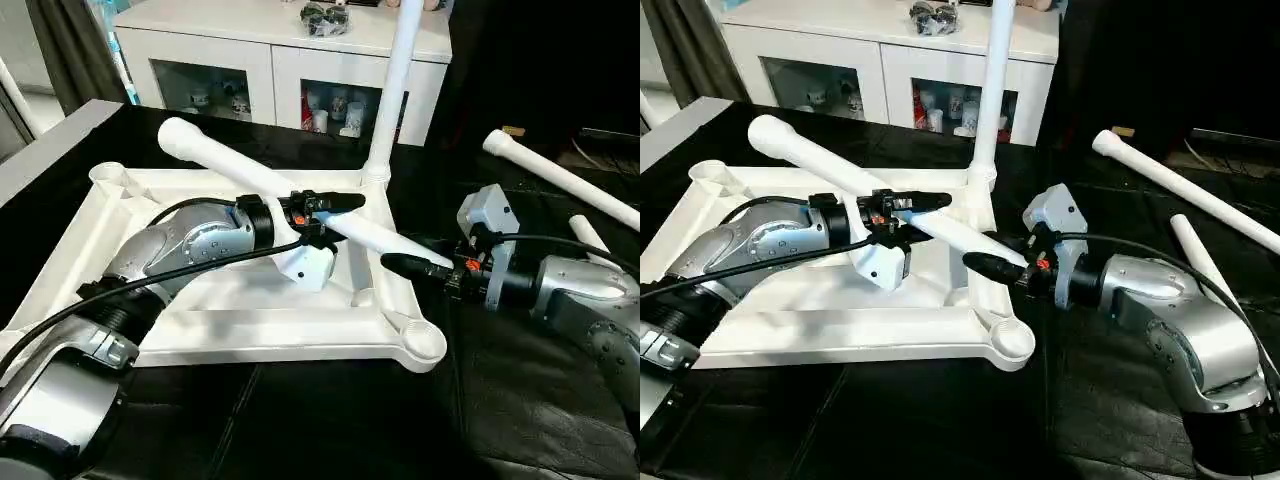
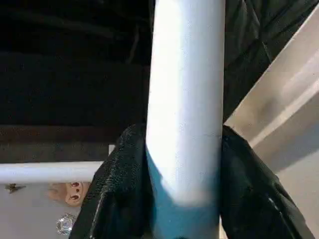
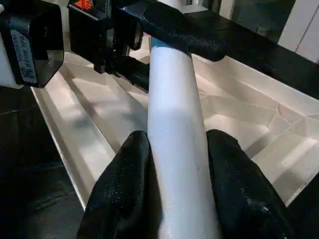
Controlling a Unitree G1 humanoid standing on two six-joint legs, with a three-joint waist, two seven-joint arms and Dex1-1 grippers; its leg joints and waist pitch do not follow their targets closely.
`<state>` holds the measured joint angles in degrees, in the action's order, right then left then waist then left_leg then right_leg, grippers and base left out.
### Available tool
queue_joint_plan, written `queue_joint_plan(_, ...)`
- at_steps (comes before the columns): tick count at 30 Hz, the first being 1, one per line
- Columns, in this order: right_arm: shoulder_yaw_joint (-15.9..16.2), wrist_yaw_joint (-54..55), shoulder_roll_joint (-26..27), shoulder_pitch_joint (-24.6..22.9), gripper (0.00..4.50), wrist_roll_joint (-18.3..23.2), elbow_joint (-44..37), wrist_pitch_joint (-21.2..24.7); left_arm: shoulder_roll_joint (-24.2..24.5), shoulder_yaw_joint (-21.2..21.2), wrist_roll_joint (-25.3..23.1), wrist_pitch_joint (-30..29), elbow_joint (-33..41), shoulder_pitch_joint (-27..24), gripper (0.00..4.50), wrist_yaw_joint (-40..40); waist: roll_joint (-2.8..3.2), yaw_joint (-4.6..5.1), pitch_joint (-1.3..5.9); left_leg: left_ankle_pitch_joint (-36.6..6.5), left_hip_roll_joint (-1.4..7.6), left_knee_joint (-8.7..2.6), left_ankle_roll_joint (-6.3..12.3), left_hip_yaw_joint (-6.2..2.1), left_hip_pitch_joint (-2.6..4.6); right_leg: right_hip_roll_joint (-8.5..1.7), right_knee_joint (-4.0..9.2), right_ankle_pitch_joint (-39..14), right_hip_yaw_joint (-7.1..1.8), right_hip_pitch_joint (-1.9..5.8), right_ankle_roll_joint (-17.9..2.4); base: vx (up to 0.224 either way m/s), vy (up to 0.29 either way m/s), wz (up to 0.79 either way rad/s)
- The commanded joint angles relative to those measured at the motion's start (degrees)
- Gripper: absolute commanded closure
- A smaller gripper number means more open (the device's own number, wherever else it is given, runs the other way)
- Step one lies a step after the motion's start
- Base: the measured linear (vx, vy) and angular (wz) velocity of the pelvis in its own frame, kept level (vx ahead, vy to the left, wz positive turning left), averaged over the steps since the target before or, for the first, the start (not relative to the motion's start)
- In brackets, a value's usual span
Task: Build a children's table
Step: Insert table leg to table base
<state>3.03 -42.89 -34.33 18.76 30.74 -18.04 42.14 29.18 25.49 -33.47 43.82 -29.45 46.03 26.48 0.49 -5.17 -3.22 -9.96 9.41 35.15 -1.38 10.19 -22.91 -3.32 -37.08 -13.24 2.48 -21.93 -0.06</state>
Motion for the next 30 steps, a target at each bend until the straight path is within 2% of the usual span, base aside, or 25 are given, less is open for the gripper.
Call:
queue_joint_plan(1,-1.85,0.72,-0.17,1.53,3.21,-0.17,-0.47,-0.33,0.80,-0.87,-0.09,-0.44,-1.38,1.04,2.86,-0.88,-0.48,-0.17,4.20,-6.89,3.95,-3.73,0.81,-1.71,1.65,-5.38,3.88,1.61,-2.72,2.32,-12.62,0.000,0.000,0.00)
queue_joint_plan(3,-2.87,1.48,0.41,1.92,3.21,0.42,0.09,0.08,0.59,-1.21,0.22,-0.88,-1.90,1.17,2.87,-0.99,-0.39,-0.17,4.23,-7.03,3.91,-3.70,0.59,-1.71,1.65,-5.41,3.88,1.69,-2.75,2.35,-12.76,0.000,0.000,0.00)
queue_joint_plan(4,-3.05,1.64,0.51,1.99,2.86,0.45,0.22,0.02,0.51,-1.29,0.46,-0.99,-2.07,1.19,2.87,-0.92,-0.42,-0.16,4.25,-7.00,3.92,-3.71,0.54,-1.70,1.69,-5.35,3.86,1.78,-2.74,2.34,-12.75,0.000,0.000,0.00)
queue_joint_plan(5,-3.24,1.92,0.66,2.15,2.65,0.45,0.44,0.02,0.49,-1.33,0.42,-1.00,-2.25,1.29,2.87,-1.09,-0.23,-0.17,4.23,-7.04,3.94,-3.73,0.41,-1.75,1.67,-5.39,3.83,1.82,-2.72,2.32,-12.85,0.000,0.000,0.00)
queue_joint_plan(6,-3.78,2.82,1.09,2.43,2.51,0.53,0.87,0.34,0.50,-1.32,0.19,-1.00,-2.43,1.43,2.87,-1.35,-0.38,-0.12,4.24,-7.20,3.92,-3.71,0.33,-1.71,1.65,-5.35,3.84,1.96,-2.75,2.35,-12.85,0.000,0.000,0.00)
queue_joint_plan(9,-5.31,5.11,2.14,3.33,2.38,0.84,2.52,1.47,0.55,-1.40,-0.16,-1.19,-2.87,1.73,2.88,-1.85,-0.35,-0.07,4.27,-7.32,3.77,-3.73,-0.05,-1.66,1.74,-5.22,3.87,1.37,-2.71,2.25,-12.96,0.000,0.000,0.00)
queue_joint_plan(11,-6.65,3.47,2.24,3.53,2.12,2.36,2.42,-0.26,0.63,-1.95,0.06,-1.95,-3.76,2.25,2.89,-2.29,-0.17,-0.19,4.33,-7.31,3.89,-3.69,-0.08,-1.69,1.77,-5.37,3.83,2.00,-2.77,2.29,-12.95,0.000,0.000,0.00)
queue_joint_plan(13,-9.36,4.10,4.14,4.13,1.95,6.66,2.50,1.68,0.96,-2.27,-0.18,-2.51,-4.88,2.98,2.89,-3.09,-0.12,-0.22,4.36,-7.30,3.81,-3.65,0.10,-1.66,1.79,-5.35,3.78,2.61,-2.79,2.29,-13.01,0.000,0.000,0.00)
queue_joint_plan(15,-11.01,4.44,5.29,4.62,1.85,8.64,2.77,1.75,1.14,-2.59,-0.28,-2.94,-5.37,3.26,2.89,-3.57,-0.09,-0.21,4.39,-7.10,3.82,-3.69,0.14,-1.70,1.79,-5.26,3.73,2.86,-2.69,2.28,-13.05,0.000,0.000,0.00)
queue_joint_plan(17,-11.56,4.56,5.68,4.74,1.71,9.25,2.83,1.68,1.19,-2.71,-0.26,-3.05,-5.56,3.37,2.89,-3.67,-0.06,-0.21,4.41,-6.98,3.90,-3.74,0.06,-1.75,1.78,-5.30,3.68,3.30,-2.64,2.30,-13.28,0.000,0.000,0.00)
queue_joint_plan(18,-14.07,6.61,8.14,5.68,1.58,11.38,2.84,0.44,1.50,-2.93,-0.44,-3.41,-6.31,3.84,2.89,-4.14,-0.04,-0.21,4.42,-6.68,3.91,-3.75,-0.03,-1.73,1.79,-5.28,3.65,3.73,-2.61,2.30,-13.37,0.000,0.000,0.00)
queue_joint_plan(20,-14.37,6.84,8.42,5.80,1.52,11.66,2.86,0.37,1.54,-2.94,-0.46,-3.44,-6.40,3.89,2.89,-4.20,-0.04,-0.15,4.51,-6.86,3.78,-3.72,-0.03,-1.69,1.78,-5.26,3.60,3.61,-2.58,2.20,-13.48,0.000,0.000,0.00)
queue_joint_plan(21,-17.02,9.27,10.57,7.35,1.33,13.72,3.08,-0.32,1.94,-3.08,-0.59,-3.69,-7.69,4.57,2.89,-4.88,0.14,-0.21,4.46,-6.89,3.80,-3.77,-0.26,-1.66,1.86,-5.32,3.64,3.37,-2.63,2.20,-13.40,0.000,0.000,0.00)
queue_joint_plan(23,-17.58,9.48,10.74,7.90,1.27,14.40,3.12,0.05,2.15,-3.22,-0.55,-3.75,-8.38,4.91,2.89,-5.19,0.15,-0.14,4.44,-7.57,3.70,-3.82,-0.84,-1.64,1.92,-5.20,3.75,2.23,-2.61,2.12,-13.05,0.000,0.000,0.00)
queue_joint_plan(24,-17.93,9.92,10.82,8.44,1.03,14.61,3.12,0.41,2.30,-3.75,0.16,-4.14,-9.40,5.34,2.89,-5.41,0.19,-0.20,4.43,-7.63,3.80,-3.86,-1.27,-1.68,1.96,-5.21,3.71,2.10,-2.62,2.14,-12.88,0.000,0.000,0.00)
queue_joint_plan(27,-18.52,11.85,11.28,8.97,0.86,14.24,3.19,0.43,1.79,-5.86,3.79,-5.80,-10.58,5.40,2.89,-4.39,0.26,-0.24,4.52,-6.78,3.60,-3.79,-1.70,-1.58,1.91,-5.22,3.53,3.71,-2.60,2.14,-13.07,0.000,0.000,0.00)
queue_joint_plan(30,-20.12,15.30,12.16,10.04,0.61,13.20,4.06,-0.16,0.94,-9.72,10.03,-8.77,-10.24,5.29,2.89,-2.16,0.25,-0.29,4.55,-6.87,3.59,-3.84,-1.97,-1.49,1.95,-5.25,3.46,3.55,-2.56,2.02,-13.50,0.000,0.000,0.00)
